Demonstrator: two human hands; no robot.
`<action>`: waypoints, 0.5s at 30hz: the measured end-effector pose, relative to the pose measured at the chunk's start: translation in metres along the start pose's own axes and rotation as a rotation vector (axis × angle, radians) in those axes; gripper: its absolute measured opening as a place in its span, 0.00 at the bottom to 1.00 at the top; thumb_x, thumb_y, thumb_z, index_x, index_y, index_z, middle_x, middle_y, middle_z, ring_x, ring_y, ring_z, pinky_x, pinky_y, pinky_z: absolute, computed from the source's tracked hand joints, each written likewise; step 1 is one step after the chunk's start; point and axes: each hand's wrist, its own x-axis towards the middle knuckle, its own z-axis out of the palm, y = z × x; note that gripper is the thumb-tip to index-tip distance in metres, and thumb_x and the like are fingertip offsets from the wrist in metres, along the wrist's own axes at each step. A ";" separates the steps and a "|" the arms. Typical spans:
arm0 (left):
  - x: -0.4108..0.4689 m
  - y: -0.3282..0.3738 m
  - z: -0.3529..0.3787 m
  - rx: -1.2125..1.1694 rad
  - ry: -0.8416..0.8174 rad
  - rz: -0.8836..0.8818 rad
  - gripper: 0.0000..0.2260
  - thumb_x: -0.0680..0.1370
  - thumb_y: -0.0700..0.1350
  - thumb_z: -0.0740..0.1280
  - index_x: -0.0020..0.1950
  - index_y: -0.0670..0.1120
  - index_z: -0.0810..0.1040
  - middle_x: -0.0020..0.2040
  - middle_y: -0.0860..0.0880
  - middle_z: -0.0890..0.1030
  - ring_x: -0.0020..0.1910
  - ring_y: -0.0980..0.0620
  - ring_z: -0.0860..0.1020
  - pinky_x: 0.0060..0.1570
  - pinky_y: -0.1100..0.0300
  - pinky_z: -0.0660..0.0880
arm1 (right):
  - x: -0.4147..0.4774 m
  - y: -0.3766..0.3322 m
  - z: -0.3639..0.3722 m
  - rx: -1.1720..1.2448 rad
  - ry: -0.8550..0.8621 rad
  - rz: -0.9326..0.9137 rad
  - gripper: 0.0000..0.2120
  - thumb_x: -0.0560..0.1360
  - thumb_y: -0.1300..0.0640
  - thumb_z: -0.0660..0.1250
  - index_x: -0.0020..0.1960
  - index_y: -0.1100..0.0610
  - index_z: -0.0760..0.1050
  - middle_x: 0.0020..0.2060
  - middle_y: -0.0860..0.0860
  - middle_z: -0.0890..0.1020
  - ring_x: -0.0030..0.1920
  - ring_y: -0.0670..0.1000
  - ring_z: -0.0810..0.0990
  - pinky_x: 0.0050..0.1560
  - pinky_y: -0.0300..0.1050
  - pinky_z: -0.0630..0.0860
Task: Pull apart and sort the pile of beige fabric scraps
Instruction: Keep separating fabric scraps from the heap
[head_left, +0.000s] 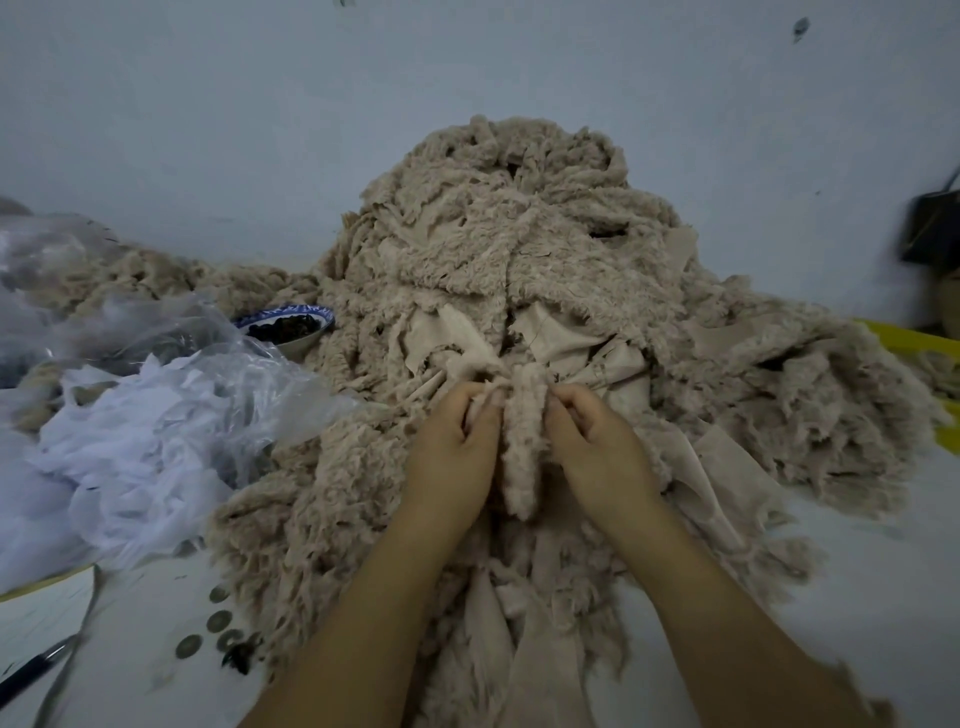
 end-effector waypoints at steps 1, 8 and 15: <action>0.002 -0.001 0.000 -0.015 0.053 -0.009 0.07 0.75 0.62 0.63 0.40 0.66 0.80 0.37 0.58 0.83 0.43 0.52 0.81 0.48 0.46 0.79 | 0.001 0.003 -0.001 -0.029 0.000 0.018 0.11 0.82 0.49 0.61 0.45 0.37 0.78 0.41 0.40 0.83 0.40 0.40 0.80 0.39 0.34 0.75; 0.022 -0.006 -0.002 -0.267 0.012 -0.131 0.20 0.84 0.43 0.61 0.41 0.62 0.85 0.43 0.53 0.87 0.43 0.55 0.85 0.39 0.61 0.81 | 0.008 -0.003 -0.007 -0.318 -0.201 0.008 0.27 0.75 0.44 0.69 0.71 0.45 0.67 0.64 0.42 0.70 0.66 0.44 0.68 0.65 0.43 0.68; 0.056 0.030 0.029 -0.615 -0.077 -0.235 0.13 0.82 0.41 0.65 0.65 0.40 0.79 0.56 0.41 0.84 0.54 0.44 0.84 0.53 0.49 0.81 | 0.021 -0.019 -0.044 0.187 0.033 0.351 0.05 0.80 0.50 0.63 0.52 0.49 0.76 0.37 0.44 0.83 0.34 0.47 0.80 0.29 0.39 0.74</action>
